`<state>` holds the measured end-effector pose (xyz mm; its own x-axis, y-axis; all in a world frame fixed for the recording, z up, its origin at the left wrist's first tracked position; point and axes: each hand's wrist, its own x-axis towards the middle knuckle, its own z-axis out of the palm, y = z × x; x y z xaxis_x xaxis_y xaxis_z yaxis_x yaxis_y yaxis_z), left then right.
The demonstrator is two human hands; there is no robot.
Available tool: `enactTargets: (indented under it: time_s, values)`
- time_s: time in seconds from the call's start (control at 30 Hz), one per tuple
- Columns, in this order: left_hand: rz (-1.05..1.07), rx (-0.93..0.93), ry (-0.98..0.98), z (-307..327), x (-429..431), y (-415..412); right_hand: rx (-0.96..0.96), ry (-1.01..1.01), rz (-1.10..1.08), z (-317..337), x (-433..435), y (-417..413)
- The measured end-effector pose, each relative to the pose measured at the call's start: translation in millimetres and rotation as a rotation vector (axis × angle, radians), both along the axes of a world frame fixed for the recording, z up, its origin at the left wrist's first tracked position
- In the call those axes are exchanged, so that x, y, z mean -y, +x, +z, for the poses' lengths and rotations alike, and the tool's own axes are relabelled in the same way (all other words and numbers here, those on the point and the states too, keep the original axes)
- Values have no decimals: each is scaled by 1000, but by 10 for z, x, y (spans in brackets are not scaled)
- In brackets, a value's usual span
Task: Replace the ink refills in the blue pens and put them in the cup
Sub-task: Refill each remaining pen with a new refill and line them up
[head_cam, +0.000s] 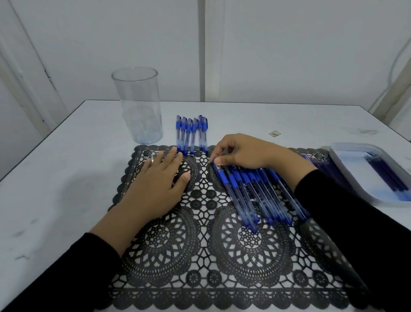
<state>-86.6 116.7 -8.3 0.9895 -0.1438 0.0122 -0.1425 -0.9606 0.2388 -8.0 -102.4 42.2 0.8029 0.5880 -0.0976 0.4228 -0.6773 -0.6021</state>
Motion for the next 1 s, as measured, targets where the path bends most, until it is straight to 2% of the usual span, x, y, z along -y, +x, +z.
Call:
enactTargets:
  time_s: [0.23, 0.43, 0.57, 0.8, 1.0]
  values:
    - [-47, 74, -27, 160, 74, 169, 56, 20, -38, -6, 92, 85]
    - [-59, 158, -160, 219, 101, 528, 180, 152, -258, -129, -32, 335]
    - [-35, 199, -146, 124, 134, 644, 246, 192, -312, -203, -205, 463]
    - [-30, 83, -81, 6, 97, 722, 247, 206, -293, -282, -320, 568]
    - [-38, 77, -84, -34, 80, 752, 279, 180, -310, -281, -321, 605]
